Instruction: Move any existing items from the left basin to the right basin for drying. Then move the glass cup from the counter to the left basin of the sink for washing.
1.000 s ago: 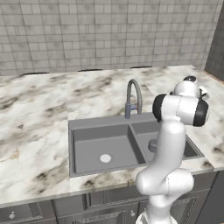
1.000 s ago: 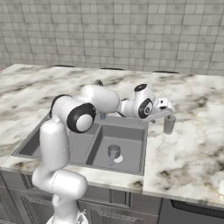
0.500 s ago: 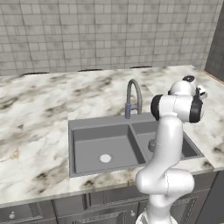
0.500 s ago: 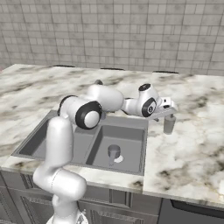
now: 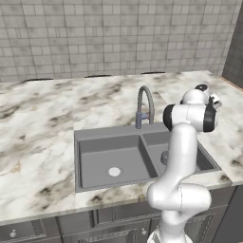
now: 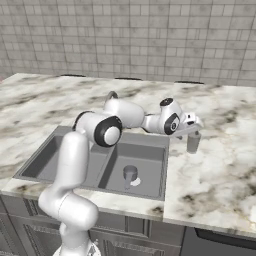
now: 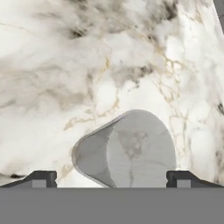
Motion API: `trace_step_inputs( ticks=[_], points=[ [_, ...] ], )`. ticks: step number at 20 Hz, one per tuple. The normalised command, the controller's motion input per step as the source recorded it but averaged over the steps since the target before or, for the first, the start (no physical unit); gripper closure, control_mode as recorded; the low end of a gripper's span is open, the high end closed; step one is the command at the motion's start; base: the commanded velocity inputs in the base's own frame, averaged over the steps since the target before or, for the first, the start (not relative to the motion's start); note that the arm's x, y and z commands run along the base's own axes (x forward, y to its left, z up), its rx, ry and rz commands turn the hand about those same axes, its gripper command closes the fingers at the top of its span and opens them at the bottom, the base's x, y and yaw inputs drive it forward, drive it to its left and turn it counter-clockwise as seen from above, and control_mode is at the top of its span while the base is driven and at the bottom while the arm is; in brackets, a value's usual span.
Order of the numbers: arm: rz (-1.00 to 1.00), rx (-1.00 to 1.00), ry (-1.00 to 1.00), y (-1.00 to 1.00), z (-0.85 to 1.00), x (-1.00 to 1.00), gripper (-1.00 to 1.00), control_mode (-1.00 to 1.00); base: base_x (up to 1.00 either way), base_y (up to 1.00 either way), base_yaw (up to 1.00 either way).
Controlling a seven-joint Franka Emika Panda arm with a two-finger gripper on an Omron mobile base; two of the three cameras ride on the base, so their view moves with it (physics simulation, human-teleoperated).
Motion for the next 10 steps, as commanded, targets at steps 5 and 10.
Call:
trace_step_inputs(
  ticks=[5,10],
  points=[
    [0.00,-0.01,0.00,-0.03,-0.22,0.19,-1.00,-1.00,0.00,0.00,0.00],
    [0.00,0.00,0.00,-0.11,-0.18,0.17,-1.00,-1.00,0.00,0.00,0.00]
  ],
)
